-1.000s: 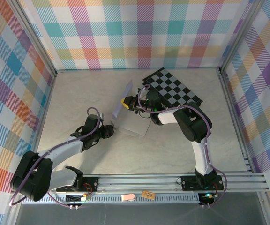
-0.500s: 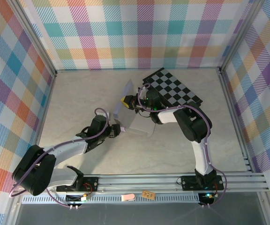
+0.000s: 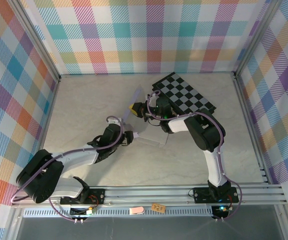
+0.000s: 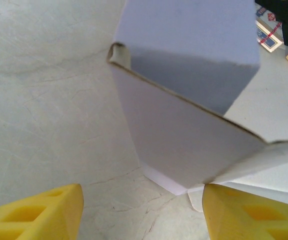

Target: Fold the paper box

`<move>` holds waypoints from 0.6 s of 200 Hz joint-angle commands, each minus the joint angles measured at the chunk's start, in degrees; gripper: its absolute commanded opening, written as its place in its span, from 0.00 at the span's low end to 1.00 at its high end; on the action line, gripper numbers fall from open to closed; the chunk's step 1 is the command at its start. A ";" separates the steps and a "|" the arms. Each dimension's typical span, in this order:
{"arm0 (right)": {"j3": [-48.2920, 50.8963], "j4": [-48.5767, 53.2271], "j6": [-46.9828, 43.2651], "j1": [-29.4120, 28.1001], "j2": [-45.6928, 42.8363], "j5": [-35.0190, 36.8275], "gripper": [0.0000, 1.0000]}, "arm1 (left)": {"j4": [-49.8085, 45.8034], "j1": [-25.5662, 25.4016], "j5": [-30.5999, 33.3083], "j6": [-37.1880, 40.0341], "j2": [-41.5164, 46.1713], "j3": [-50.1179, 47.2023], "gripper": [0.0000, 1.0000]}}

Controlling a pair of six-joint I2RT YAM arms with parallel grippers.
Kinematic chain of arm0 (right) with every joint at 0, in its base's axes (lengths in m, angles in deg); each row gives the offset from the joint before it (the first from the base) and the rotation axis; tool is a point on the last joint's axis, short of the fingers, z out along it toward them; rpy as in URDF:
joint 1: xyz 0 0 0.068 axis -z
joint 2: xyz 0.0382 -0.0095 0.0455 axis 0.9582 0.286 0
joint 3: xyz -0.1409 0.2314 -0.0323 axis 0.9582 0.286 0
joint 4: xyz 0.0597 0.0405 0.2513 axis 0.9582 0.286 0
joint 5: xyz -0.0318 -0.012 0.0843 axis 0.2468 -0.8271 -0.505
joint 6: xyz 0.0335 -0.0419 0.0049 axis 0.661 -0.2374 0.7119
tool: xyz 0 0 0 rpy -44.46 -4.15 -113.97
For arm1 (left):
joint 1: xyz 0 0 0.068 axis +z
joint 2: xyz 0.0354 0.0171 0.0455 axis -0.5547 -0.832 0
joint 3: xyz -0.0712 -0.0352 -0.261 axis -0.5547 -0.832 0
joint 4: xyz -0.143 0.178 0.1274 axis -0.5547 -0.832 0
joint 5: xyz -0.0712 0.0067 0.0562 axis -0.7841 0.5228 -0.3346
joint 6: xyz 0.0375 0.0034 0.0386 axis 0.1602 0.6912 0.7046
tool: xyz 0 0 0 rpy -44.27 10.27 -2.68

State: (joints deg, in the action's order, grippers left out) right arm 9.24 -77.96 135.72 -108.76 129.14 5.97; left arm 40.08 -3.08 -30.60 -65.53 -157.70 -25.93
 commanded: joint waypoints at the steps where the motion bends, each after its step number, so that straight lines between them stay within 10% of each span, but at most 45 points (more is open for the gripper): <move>1: 2.95 0.42 1.29 -0.47 1.73 1.04 0.00 | 0.00 -0.90 5.62 -0.70 -1.89 3.40 0.64; 120: 9.91 -2.37 1.52 1.54 -1.97 1.16 0.00 | -11.10 -7.94 22.50 -1.38 -12.96 13.26 0.59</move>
State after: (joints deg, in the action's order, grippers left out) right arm 16.32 -85.21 136.92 -107.14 126.60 8.46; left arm 33.28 -9.84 -15.50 -65.64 -168.32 -14.96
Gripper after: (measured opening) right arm 0.055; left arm 0.596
